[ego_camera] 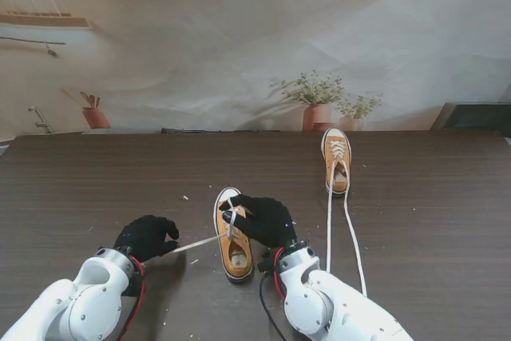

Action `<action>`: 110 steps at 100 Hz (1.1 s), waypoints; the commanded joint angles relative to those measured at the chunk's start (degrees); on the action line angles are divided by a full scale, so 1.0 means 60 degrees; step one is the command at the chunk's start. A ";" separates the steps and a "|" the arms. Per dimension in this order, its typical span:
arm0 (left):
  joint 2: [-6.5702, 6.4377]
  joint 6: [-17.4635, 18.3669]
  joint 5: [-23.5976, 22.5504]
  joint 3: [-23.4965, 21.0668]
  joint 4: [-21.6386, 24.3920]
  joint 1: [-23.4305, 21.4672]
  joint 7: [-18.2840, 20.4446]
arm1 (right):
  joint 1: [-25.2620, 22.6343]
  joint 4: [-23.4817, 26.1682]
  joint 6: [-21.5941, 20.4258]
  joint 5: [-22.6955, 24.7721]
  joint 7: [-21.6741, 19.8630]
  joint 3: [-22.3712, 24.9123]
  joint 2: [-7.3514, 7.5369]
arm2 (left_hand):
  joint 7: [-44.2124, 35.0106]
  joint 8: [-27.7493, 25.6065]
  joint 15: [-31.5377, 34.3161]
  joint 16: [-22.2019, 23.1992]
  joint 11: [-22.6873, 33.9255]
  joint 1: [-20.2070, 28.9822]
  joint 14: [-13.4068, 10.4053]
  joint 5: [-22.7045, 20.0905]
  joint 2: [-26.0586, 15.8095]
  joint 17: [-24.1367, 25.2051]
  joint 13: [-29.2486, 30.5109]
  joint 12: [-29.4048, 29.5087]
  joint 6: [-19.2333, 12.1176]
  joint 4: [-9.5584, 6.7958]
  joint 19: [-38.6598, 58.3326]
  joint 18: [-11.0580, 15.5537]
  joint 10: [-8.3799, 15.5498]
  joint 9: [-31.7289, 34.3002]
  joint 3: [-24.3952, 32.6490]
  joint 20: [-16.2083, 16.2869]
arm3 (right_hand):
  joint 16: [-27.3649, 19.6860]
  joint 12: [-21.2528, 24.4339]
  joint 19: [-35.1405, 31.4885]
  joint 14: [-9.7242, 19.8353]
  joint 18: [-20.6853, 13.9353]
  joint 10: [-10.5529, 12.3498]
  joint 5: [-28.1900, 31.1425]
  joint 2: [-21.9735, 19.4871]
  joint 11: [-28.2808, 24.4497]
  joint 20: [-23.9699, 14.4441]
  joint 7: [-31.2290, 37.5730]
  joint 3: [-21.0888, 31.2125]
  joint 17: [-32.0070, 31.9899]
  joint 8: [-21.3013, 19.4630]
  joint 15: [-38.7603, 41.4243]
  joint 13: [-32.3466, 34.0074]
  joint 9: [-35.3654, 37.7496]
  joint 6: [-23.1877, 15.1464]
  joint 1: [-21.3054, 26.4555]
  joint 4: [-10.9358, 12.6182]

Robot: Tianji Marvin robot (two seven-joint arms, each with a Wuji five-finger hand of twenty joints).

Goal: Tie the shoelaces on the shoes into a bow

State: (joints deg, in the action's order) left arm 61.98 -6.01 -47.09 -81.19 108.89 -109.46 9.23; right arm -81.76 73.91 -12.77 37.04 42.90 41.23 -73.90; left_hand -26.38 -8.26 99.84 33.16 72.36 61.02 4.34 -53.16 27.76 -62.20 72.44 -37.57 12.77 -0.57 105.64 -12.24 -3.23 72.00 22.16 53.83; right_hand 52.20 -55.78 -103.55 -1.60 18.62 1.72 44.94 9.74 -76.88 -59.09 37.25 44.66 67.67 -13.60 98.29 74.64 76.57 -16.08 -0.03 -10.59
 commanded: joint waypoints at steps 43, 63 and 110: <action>-0.0677 0.0910 0.3924 -0.0093 -0.0186 0.0256 0.3466 | 0.0030 0.0090 0.0070 0.0008 -0.0201 0.0029 0.0018 | -0.2447 -0.0672 0.0429 -0.0278 0.0492 -0.0590 -0.1116 0.0103 0.0013 -0.0282 0.0067 -0.0201 -0.1775 0.0383 0.2390 0.2006 -0.0650 0.1075 -0.1528 -0.1077 | 0.0177 -0.0159 -0.2738 0.0147 0.0139 -0.0370 0.0185 0.0210 -0.0102 -0.0128 -0.0277 0.0429 0.0204 0.0221 0.0799 0.0079 0.0611 0.0299 -0.0405 0.0182; -0.0651 0.1170 0.6473 0.0131 -0.0807 0.0394 0.3871 | 0.0081 -0.0044 0.0102 -0.0031 -0.0252 -0.0033 0.0006 | -0.1226 -0.1062 0.0112 -0.0599 -0.0069 -0.0696 -0.1005 0.0443 -0.1507 -0.0222 0.0065 -0.0745 -0.1566 0.0259 0.2387 0.1855 -0.0312 0.0299 -0.2963 -0.1961 | 0.0177 -0.0159 -0.2738 0.0150 0.0142 -0.0357 0.0185 0.0272 -0.0098 -0.0120 -0.0285 0.0579 0.0204 0.0229 0.0795 0.0080 0.0608 0.0286 -0.0413 0.0175; 0.0470 0.2940 1.1262 0.0875 -0.2575 0.0150 0.1094 | 0.0128 -0.0573 0.0201 -0.0322 0.0042 -0.0170 -0.0199 | -0.0845 -0.0747 0.0003 -0.0630 -0.0467 -0.0631 -0.0488 0.0263 -0.0830 -0.0175 0.0059 -0.0953 -0.2284 0.0136 0.2390 0.1214 -0.0471 0.0298 -0.2834 -0.1870 | 0.0165 -0.0151 -0.2738 0.0169 0.0108 -0.0358 0.0126 0.0554 -0.0089 -0.0095 -0.0211 0.0768 0.0208 0.0190 0.0785 0.0082 0.0606 0.0062 -0.0367 0.0140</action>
State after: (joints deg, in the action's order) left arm 63.89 11.47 20.32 -76.42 94.26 -107.85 15.02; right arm -80.64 70.35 -11.71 35.49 44.00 39.89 -75.05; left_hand -30.44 -13.69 98.93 30.84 69.21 57.45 3.67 -50.97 20.18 -62.15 72.11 -41.55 7.88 0.64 105.66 -12.12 -2.64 71.11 5.75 42.32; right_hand 52.25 -55.78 -103.55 -1.63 18.63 1.72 45.51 12.38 -76.87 -59.16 37.19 48.06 67.67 -13.58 98.30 74.65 76.63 -15.98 -0.20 -10.59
